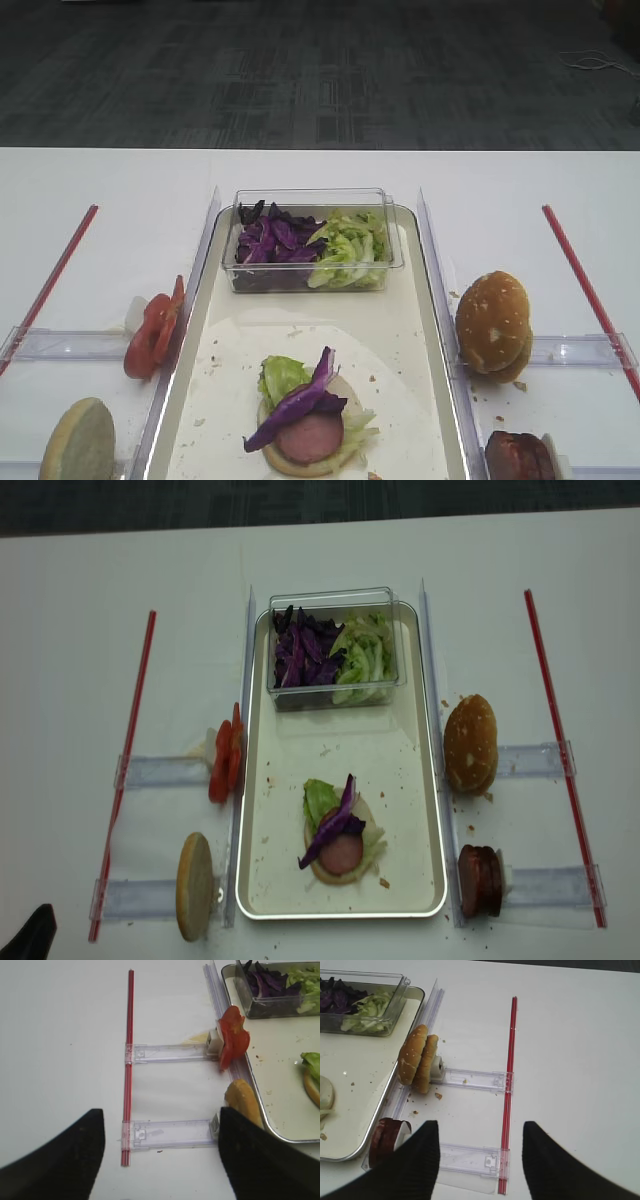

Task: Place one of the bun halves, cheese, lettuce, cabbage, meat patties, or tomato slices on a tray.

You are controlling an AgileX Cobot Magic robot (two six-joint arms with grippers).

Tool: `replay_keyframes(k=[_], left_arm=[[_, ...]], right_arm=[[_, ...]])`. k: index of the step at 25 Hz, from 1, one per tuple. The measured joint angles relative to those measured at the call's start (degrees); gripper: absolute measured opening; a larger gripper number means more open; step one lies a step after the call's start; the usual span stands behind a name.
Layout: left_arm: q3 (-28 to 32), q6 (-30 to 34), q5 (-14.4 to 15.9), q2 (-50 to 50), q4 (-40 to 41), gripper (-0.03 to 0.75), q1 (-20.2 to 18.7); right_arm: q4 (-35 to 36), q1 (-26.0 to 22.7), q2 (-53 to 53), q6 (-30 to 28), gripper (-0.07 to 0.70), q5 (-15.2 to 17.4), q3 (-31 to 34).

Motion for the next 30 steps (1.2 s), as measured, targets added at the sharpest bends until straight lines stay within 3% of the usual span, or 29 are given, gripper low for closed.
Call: replay_keyframes(k=[30], left_arm=[[0.0, 0.0, 0.0, 0.0, 0.0, 0.484, 0.0]], right_arm=[[0.0, 0.0, 0.0, 0.0, 0.387, 0.0, 0.0]])
